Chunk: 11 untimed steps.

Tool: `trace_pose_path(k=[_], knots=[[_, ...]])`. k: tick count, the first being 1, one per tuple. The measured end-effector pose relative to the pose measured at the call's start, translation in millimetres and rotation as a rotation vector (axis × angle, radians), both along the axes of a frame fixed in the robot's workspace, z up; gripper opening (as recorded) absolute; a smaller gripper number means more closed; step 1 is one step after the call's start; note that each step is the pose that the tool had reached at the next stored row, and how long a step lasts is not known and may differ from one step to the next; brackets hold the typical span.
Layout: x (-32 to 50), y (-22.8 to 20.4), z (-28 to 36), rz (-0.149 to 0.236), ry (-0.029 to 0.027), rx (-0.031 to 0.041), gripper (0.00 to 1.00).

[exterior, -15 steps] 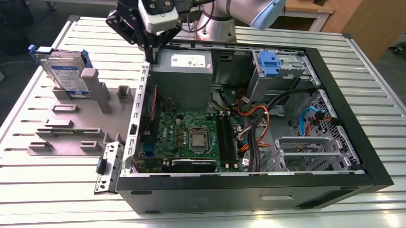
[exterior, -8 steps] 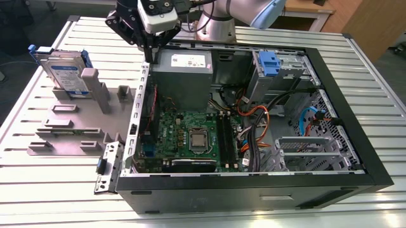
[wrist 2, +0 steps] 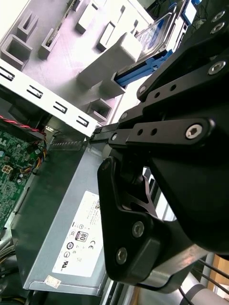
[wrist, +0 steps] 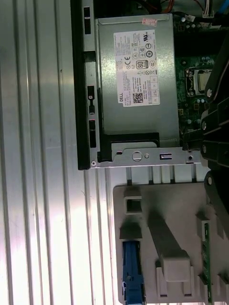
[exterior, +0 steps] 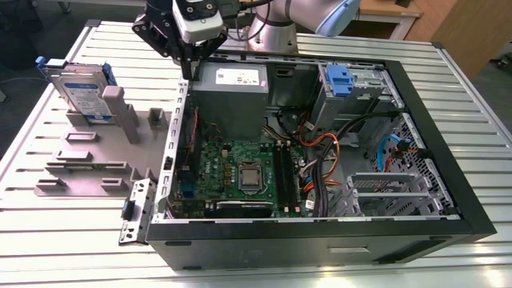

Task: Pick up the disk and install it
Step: 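Reach for the disk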

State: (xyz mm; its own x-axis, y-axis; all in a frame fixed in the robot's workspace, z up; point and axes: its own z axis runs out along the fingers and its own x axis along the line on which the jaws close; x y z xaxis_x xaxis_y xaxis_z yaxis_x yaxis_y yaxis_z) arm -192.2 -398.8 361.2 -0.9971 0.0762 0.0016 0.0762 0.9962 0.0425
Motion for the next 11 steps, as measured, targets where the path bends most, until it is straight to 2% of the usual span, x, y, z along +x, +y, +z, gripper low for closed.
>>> trace_pose_path(k=[11], knots=[[-2.0, 0.0, -1.6, 0.0, 0.0013, -0.0001, 0.11]])
